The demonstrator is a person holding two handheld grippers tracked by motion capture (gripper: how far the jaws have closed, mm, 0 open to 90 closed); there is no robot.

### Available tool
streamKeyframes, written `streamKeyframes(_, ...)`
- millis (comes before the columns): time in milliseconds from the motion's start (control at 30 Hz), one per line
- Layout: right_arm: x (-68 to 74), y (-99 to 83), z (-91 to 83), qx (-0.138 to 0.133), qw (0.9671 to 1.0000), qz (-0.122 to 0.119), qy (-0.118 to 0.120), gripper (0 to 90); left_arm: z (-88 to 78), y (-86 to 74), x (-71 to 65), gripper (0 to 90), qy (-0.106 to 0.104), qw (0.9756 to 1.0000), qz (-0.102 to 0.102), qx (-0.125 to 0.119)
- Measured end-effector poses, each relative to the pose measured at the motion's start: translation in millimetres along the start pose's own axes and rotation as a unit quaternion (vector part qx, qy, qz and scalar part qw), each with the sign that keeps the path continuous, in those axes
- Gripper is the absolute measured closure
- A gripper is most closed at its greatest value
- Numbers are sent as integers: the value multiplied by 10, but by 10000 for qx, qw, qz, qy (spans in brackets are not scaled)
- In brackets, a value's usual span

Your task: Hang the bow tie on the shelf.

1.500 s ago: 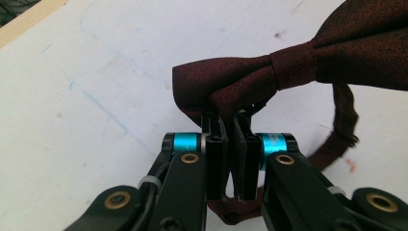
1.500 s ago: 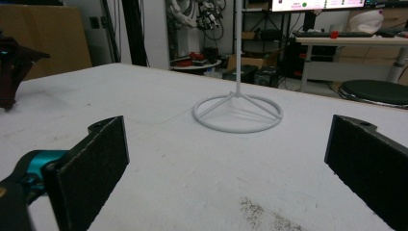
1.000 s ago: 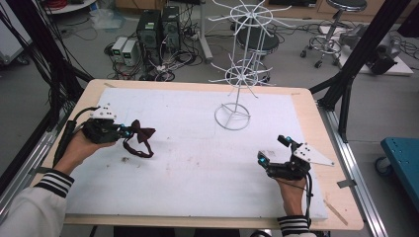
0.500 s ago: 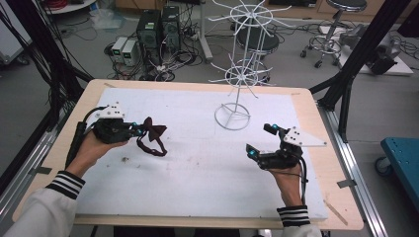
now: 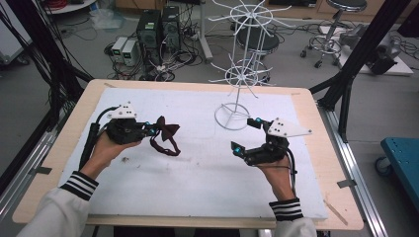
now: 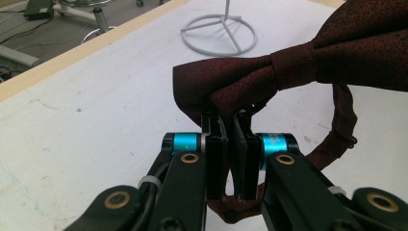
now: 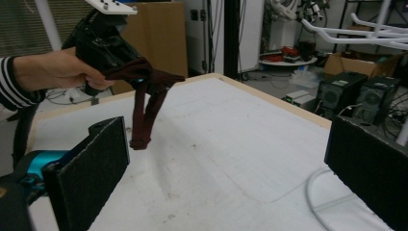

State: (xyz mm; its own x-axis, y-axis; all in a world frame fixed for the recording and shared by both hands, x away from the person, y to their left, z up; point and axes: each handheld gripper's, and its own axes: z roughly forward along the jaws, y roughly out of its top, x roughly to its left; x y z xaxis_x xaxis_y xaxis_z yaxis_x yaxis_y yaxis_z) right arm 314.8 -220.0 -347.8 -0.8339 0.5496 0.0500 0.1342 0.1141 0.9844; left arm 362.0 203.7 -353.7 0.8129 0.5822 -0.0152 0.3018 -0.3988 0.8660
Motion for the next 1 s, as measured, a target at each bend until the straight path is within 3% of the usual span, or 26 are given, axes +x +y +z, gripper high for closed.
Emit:
streamKeyframes(233,58,92,135,150,9997,-61,159,10,91,73,-116,850,-51,10000,10,-56)
streamKeyframes(367,88,140,237,195,9992,32,347,12,153,115,-179,850,-76,9999,13,-102)
streamKeyframes(600,134,201,416,405,9980,142,455,13,250,154,-287,850,-72,9999,98,-106)
streamKeyframes(700,178,225,499,472,9968,147,631,52,281,171,-315,850,-59,9998,45,-182)
streamKeyframes(867,242,253,645,621,9952,277,704,63,335,211,-385,849,44,9998,126,-169)
streamKeyframes(1000,277,277,700,601,9938,317,880,146,368,220,-415,850,60,9998,147,-154)
